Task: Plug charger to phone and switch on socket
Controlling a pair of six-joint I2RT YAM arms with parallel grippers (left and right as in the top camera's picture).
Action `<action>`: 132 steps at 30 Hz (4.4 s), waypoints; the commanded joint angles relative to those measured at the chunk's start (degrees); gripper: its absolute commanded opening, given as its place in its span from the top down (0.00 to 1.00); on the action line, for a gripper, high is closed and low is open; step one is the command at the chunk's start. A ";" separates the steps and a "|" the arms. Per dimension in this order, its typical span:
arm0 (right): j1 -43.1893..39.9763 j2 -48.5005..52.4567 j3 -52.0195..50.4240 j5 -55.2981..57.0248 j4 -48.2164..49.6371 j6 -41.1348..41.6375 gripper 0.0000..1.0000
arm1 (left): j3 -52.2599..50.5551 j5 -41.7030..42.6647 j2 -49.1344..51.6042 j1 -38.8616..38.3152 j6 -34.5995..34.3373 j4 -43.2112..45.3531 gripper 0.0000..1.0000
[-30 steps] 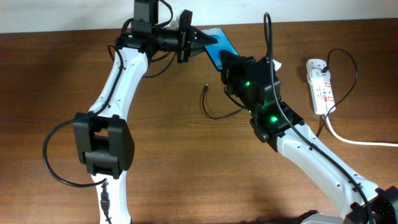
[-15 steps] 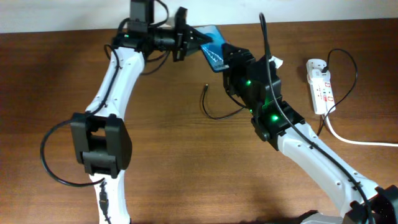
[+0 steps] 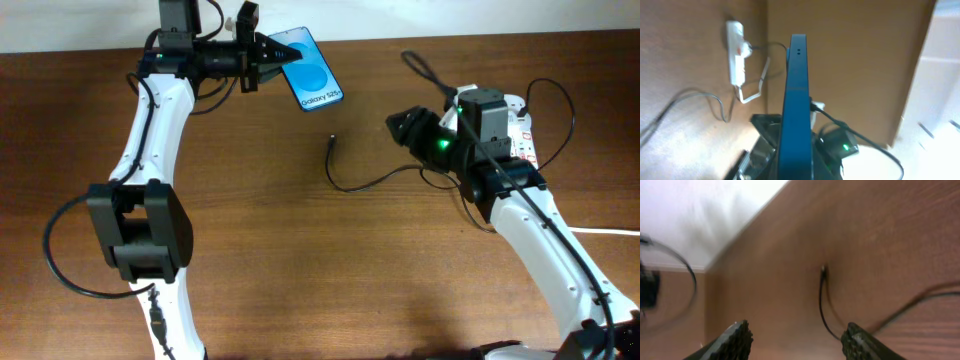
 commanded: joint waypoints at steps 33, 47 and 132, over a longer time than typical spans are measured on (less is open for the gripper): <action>13.55 51.69 47.12 6.10 -26.77 -9.75 0.57 | 0.48 10.38 -0.63 11.04 -2.78 0.07 1.00; 14.67 56.11 47.04 9.20 -22.69 -9.09 0.67 | 0.48 10.38 -0.63 11.06 -2.80 0.07 1.00; 6.73 23.37 34.23 -49.29 -26.67 -28.92 0.96 | 0.48 10.38 -0.63 2.21 11.13 2.23 1.00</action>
